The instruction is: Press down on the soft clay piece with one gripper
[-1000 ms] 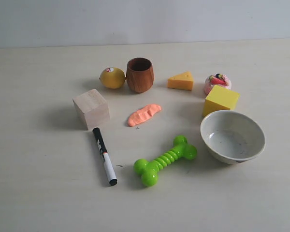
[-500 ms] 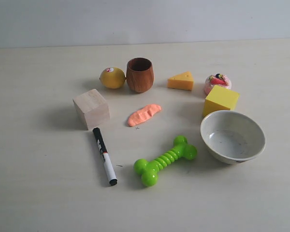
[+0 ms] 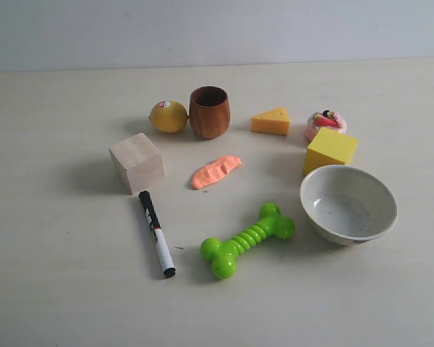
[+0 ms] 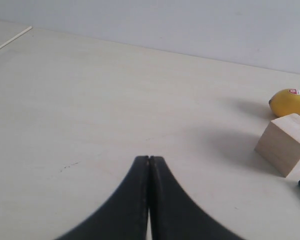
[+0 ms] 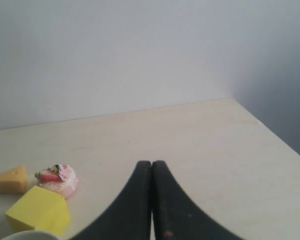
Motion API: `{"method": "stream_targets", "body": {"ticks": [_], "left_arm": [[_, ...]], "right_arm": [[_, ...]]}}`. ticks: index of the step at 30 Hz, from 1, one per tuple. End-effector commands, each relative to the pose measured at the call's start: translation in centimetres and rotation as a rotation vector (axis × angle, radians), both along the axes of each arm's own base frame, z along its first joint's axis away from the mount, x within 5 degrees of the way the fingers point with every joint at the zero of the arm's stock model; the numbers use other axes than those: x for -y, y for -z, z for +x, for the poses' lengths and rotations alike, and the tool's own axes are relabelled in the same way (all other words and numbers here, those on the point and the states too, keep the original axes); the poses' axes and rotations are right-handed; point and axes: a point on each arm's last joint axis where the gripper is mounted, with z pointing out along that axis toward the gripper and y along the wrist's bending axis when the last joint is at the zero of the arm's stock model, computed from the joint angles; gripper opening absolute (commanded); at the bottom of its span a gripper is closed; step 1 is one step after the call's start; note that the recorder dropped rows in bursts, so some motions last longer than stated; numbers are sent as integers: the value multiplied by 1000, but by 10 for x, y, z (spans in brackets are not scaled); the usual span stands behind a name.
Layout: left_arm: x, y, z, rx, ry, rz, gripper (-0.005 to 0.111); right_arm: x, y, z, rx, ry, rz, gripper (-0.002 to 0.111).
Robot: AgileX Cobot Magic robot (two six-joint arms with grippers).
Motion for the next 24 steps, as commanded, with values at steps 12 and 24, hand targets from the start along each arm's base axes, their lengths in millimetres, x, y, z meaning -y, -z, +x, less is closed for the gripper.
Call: {"method": "stream_targets", "body": {"ticks": [12,24], "left_arm": [[0,-2,0,18,-2,-3,0],[0,-2,0,18,-2,-3,0]], "right_arm": [[-4,34,-12,13,-29,-11,0],[-8,73,-19,-2,-80,-36,0]]}}
